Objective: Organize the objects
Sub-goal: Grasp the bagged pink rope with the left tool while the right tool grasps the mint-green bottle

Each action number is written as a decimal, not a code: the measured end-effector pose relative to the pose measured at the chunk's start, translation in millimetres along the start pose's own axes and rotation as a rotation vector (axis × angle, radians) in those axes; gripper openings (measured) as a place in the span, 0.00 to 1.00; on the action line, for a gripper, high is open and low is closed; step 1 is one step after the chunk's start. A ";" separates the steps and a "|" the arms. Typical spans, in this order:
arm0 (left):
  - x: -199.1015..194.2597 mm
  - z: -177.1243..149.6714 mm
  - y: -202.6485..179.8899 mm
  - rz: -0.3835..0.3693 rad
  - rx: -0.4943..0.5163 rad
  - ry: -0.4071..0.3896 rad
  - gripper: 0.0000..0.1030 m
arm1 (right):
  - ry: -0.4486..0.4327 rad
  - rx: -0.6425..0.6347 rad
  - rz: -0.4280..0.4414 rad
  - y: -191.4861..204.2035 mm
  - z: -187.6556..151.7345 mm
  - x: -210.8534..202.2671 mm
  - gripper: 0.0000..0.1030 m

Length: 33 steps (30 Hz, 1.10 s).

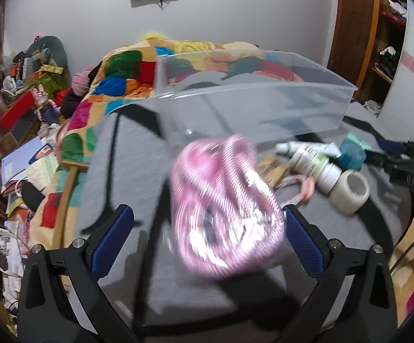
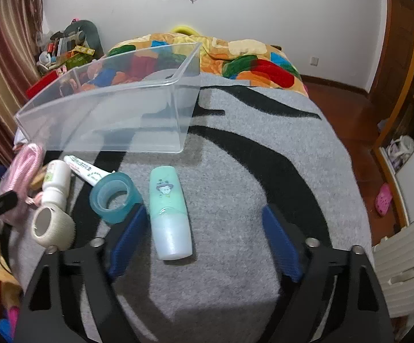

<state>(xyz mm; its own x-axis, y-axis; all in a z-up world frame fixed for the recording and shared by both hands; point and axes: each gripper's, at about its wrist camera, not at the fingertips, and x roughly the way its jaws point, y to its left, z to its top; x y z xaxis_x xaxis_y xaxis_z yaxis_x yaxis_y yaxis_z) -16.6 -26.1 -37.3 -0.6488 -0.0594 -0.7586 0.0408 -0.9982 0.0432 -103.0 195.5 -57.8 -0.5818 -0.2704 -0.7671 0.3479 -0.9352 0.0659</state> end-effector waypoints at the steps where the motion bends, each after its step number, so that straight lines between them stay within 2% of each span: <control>1: -0.6 -1.5 3.4 -0.007 -0.004 0.002 1.00 | -0.005 -0.010 -0.003 0.8 -0.3 -0.3 0.69; 4: 3.6 2.7 7.9 -0.042 -0.023 0.019 1.00 | -0.017 -0.028 -0.011 2.6 0.0 -2.0 0.57; 7: 9.2 12.9 3.9 -0.075 -0.014 0.006 1.00 | -0.024 -0.043 -0.018 3.5 2.5 -2.4 0.41; 9: 16.9 18.1 2.7 -0.090 -0.018 0.013 1.00 | -0.016 -0.044 0.011 4.0 3.1 -3.2 0.24; 11: 26.3 20.3 3.8 -0.122 -0.035 0.031 0.99 | -0.016 -0.041 0.028 5.7 3.7 -2.8 0.20; 12: 30.7 20.2 5.5 -0.131 -0.045 0.039 0.95 | -0.019 -0.043 0.025 6.6 3.1 -3.2 0.20; 13: 35.5 19.6 7.4 -0.146 -0.055 0.050 0.85 | -0.023 -0.045 0.021 7.2 2.6 -3.6 0.20; 14: 37.1 18.2 9.8 -0.185 -0.074 0.051 0.80 | -0.026 -0.045 0.020 7.3 1.8 -4.3 0.20; 15: 35.2 16.8 10.7 -0.194 -0.088 0.037 0.79 | -0.029 -0.044 0.019 7.5 1.2 -5.0 0.20; 17: 30.2 14.8 9.6 -0.196 -0.087 0.019 0.68 | -0.035 -0.036 0.021 6.3 -0.6 -7.8 0.20; 19: 24.0 10.7 8.2 -0.182 -0.080 0.001 0.63 | -0.041 -0.029 0.022 5.8 -1.5 -11.1 0.20; 27: -8.3 -3.6 14.7 -0.152 -0.085 -0.056 0.58 | -0.131 -0.041 0.030 12.7 -0.4 -46.4 0.20; 31: -31.4 5.3 24.7 -0.148 -0.108 -0.121 0.57 | -0.172 -0.048 0.047 18.9 8.9 -60.3 0.20; 33: -40.5 13.5 28.8 -0.160 -0.116 -0.152 0.52 | -0.194 -0.055 0.052 23.0 15.2 -65.9 0.20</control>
<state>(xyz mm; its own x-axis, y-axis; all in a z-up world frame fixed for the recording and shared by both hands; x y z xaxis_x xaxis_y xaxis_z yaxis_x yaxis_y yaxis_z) 0.6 -52.4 3.5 -0.7605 0.0907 -0.6430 0.0101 -0.9884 -0.1513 -67.8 188.3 4.0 -0.6908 -0.3618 -0.6260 0.4178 -0.9064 0.0628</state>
